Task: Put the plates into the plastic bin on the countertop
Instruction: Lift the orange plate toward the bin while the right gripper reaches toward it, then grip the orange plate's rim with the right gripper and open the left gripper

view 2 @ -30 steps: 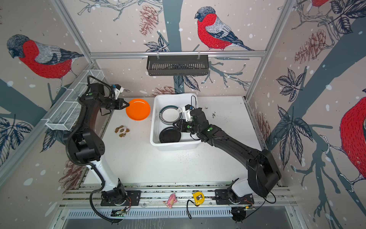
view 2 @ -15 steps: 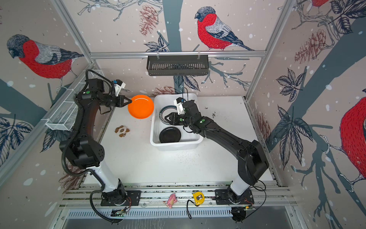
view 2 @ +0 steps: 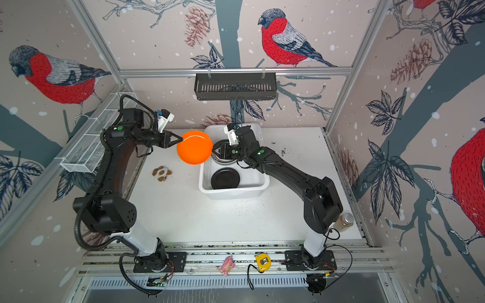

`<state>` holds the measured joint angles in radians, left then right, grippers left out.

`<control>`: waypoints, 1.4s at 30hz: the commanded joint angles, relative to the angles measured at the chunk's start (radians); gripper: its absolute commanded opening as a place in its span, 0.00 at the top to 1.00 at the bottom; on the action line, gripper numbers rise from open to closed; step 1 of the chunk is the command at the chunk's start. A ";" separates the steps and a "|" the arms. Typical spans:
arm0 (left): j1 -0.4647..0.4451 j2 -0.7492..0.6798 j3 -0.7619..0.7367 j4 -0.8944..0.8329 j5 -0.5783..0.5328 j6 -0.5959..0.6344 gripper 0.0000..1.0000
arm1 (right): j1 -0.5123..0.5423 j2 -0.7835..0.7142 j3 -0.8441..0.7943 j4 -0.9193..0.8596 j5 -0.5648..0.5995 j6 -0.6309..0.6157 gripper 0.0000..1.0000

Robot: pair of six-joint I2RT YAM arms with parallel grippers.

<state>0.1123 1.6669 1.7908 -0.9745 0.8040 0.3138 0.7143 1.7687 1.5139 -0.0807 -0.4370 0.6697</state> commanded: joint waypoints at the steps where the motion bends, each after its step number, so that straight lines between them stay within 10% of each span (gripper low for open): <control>1: -0.014 -0.024 -0.021 0.011 0.061 0.001 1.00 | 0.005 0.020 0.025 0.019 -0.031 -0.008 0.58; 25: -0.063 -0.067 -0.093 0.022 0.093 0.019 0.99 | 0.018 0.006 -0.056 0.149 -0.106 0.051 0.93; 34: -0.063 -0.088 -0.114 0.067 0.030 -0.011 0.43 | -0.003 0.005 -0.054 0.129 -0.110 0.036 0.95; 42: -0.063 -0.093 -0.063 0.033 -0.083 0.011 0.27 | -0.128 -0.059 -0.119 0.077 -0.167 -0.007 0.96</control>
<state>0.0486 1.5814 1.7069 -0.9333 0.7704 0.3115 0.6140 1.7298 1.4033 -0.0021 -0.5674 0.6987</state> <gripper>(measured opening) 0.728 0.109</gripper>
